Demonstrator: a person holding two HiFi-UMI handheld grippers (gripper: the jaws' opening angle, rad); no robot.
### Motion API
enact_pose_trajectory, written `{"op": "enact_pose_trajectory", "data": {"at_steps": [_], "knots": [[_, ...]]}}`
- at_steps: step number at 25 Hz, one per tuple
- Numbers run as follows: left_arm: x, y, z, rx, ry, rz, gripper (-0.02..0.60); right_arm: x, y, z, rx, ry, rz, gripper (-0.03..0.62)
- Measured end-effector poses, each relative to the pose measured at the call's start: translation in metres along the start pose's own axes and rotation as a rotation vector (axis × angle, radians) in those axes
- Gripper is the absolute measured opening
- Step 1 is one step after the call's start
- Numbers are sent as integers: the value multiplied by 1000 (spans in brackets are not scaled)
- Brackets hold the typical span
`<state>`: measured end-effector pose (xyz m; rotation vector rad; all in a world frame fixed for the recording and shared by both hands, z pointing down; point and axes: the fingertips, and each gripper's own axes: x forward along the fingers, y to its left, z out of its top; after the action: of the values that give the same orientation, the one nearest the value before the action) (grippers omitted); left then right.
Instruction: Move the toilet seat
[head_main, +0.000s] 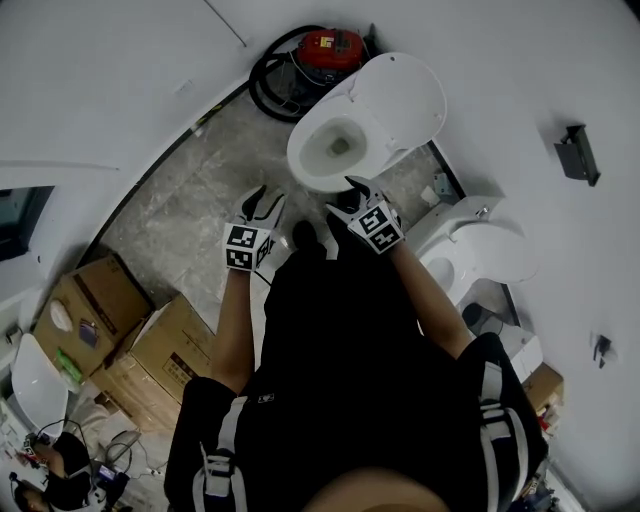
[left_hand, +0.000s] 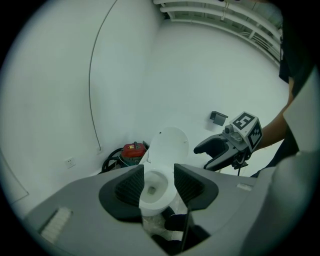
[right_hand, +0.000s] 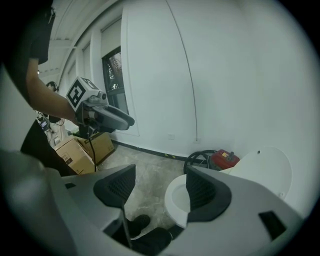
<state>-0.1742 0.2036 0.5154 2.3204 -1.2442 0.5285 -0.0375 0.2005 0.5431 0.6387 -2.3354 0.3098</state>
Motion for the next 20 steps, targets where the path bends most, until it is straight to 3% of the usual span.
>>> {"op": "enact_pose_trajectory", "data": {"at_steps": [20], "knots": [[37, -9, -5, -100, 85, 43, 183, 31, -17, -16, 2, 64, 189, 319]]}}
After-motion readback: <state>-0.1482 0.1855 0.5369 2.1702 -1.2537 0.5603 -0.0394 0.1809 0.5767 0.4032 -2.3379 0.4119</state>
